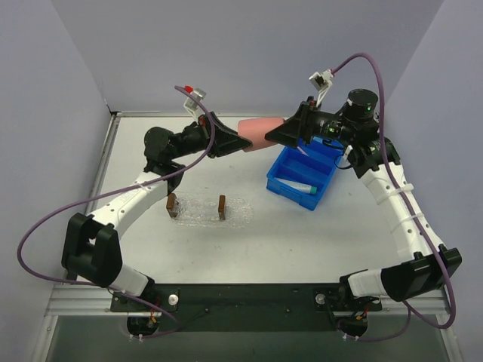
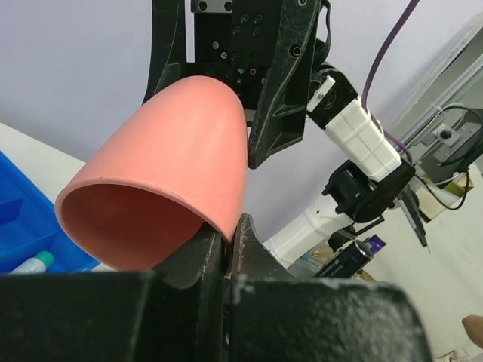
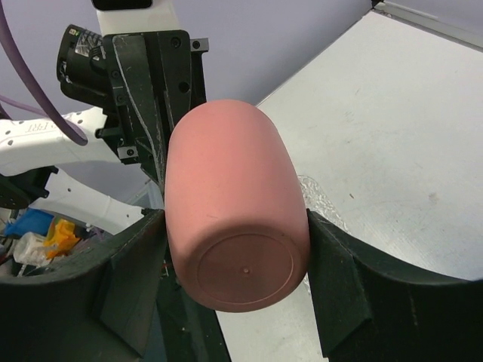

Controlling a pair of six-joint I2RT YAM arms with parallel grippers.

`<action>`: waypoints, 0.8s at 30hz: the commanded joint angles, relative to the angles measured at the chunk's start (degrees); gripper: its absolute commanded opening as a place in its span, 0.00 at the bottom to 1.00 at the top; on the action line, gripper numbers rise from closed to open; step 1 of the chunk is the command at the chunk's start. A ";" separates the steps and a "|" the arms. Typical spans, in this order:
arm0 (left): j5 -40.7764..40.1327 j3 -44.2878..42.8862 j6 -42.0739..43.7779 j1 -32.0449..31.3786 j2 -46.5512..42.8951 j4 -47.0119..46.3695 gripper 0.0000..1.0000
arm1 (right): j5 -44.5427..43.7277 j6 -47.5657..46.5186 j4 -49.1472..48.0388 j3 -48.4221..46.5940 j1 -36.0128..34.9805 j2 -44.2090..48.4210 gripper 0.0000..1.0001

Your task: Prepare toiletry sets of a toothbrush and toothpaste on the tray

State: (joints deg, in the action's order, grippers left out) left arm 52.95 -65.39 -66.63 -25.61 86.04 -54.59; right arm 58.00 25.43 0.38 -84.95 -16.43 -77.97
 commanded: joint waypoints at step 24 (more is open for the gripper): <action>-5.30 -8.97 70.48 1.97 -9.31 73.82 0.00 | -5.96 -17.33 15.17 8.04 10.18 13.02 0.85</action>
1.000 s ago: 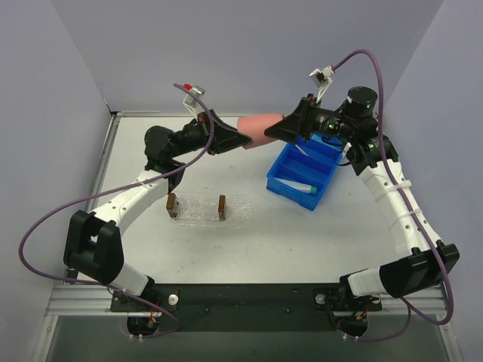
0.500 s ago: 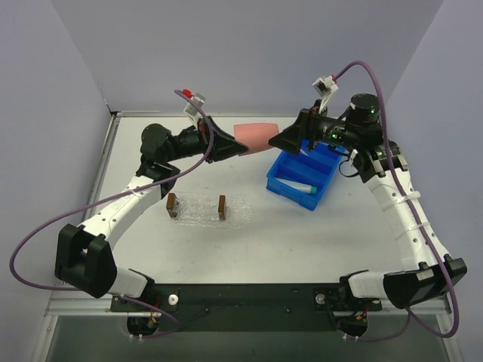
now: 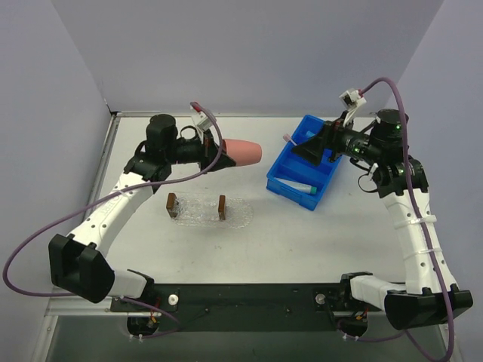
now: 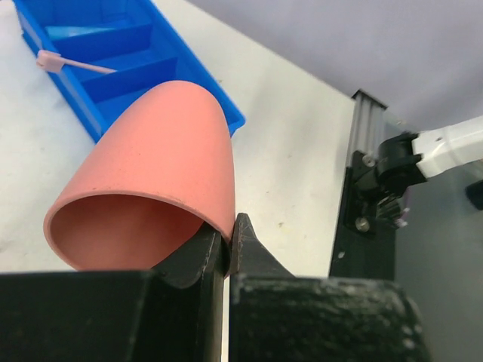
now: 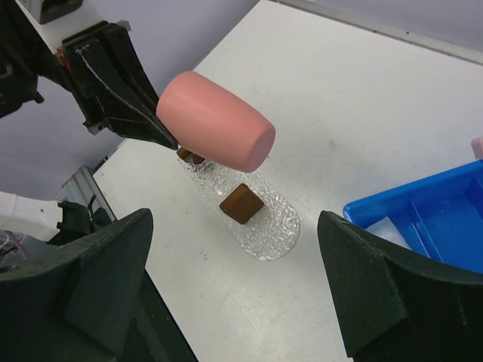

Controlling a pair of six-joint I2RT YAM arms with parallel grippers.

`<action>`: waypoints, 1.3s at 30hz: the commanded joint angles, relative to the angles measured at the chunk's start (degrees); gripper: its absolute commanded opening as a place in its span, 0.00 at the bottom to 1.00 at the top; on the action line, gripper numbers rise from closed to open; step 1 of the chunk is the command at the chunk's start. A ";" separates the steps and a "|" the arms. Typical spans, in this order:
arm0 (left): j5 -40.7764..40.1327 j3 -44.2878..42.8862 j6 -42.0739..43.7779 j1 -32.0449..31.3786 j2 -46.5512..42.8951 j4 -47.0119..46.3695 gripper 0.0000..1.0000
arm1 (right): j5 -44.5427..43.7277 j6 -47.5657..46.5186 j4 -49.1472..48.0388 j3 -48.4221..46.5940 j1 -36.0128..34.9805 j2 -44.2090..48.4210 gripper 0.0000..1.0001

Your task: Prepare toiletry sets of a toothbrush and toothpaste on the tray

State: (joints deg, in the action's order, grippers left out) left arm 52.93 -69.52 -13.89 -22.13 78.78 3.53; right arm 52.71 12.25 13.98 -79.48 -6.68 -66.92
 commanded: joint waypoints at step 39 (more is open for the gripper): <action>-56.18 -24.60 47.37 -31.74 22.29 54.91 0.00 | -19.22 -16.82 7.20 16.82 5.27 8.03 0.83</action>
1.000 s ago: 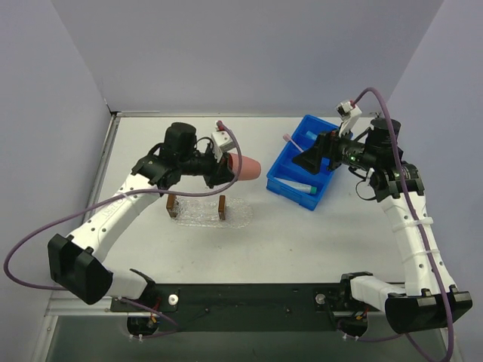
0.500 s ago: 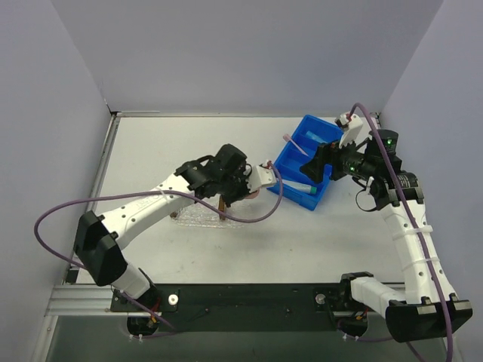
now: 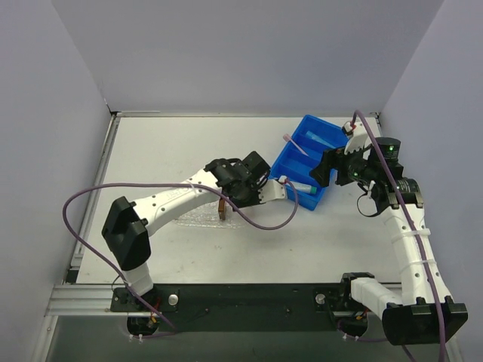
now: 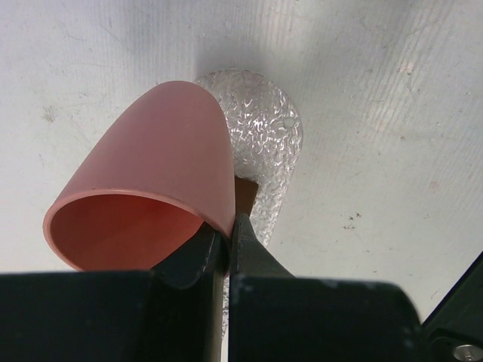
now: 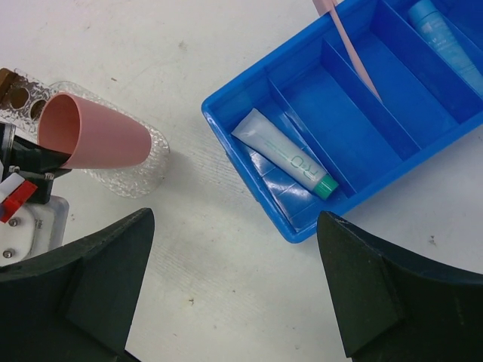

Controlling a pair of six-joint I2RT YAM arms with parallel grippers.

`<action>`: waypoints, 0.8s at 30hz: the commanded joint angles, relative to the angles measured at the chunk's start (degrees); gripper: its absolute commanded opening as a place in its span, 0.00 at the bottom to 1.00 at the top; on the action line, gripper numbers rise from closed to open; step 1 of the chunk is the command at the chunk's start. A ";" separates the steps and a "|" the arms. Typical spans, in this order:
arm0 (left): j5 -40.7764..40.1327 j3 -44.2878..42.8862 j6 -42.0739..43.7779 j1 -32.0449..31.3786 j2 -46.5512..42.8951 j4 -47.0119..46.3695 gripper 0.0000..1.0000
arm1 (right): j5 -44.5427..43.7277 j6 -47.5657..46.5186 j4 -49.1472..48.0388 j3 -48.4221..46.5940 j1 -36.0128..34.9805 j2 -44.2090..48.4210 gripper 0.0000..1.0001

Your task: Prepare toiletry sets of a toothbrush and toothpaste on the tray

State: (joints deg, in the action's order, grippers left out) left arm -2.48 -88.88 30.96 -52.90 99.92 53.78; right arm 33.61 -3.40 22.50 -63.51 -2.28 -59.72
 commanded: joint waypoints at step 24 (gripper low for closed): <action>2.48 -9.12 5.43 -1.15 7.48 14.16 0.00 | 2.08 -0.99 -2.73 2.95 2.11 1.28 0.82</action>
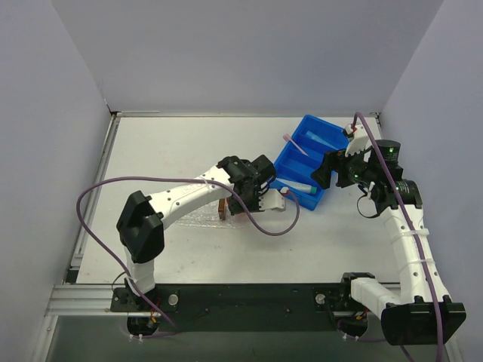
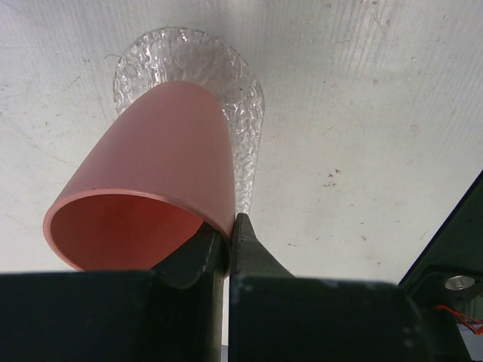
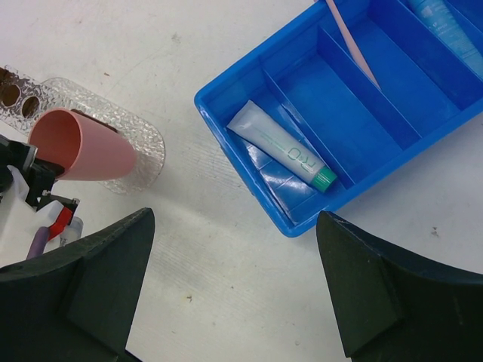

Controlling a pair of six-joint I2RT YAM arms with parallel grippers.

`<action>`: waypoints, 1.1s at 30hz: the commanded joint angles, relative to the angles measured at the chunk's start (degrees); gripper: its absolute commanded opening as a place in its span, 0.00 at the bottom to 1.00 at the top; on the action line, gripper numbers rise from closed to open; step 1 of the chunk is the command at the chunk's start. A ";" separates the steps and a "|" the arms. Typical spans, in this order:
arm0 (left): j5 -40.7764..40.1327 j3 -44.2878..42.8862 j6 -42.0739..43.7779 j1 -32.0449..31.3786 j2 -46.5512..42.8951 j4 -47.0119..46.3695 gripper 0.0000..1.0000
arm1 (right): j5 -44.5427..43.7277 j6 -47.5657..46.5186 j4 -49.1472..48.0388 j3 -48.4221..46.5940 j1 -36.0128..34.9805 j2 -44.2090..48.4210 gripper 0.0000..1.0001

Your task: Prepare toiletry sets of a toothbrush and toothpaste on the tray

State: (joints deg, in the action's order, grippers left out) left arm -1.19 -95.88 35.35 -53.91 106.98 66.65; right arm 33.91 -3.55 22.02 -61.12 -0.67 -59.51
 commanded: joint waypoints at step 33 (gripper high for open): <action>4.00 -6.08 2.00 0.47 5.52 4.63 0.00 | 3.00 -0.75 -2.60 1.62 2.95 1.76 0.82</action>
State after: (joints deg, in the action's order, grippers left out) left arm 1.76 -98.96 36.49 -53.84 112.64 69.73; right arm 35.35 -3.53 21.02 -59.77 1.89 -59.29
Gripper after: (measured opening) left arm 0.077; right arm 0.824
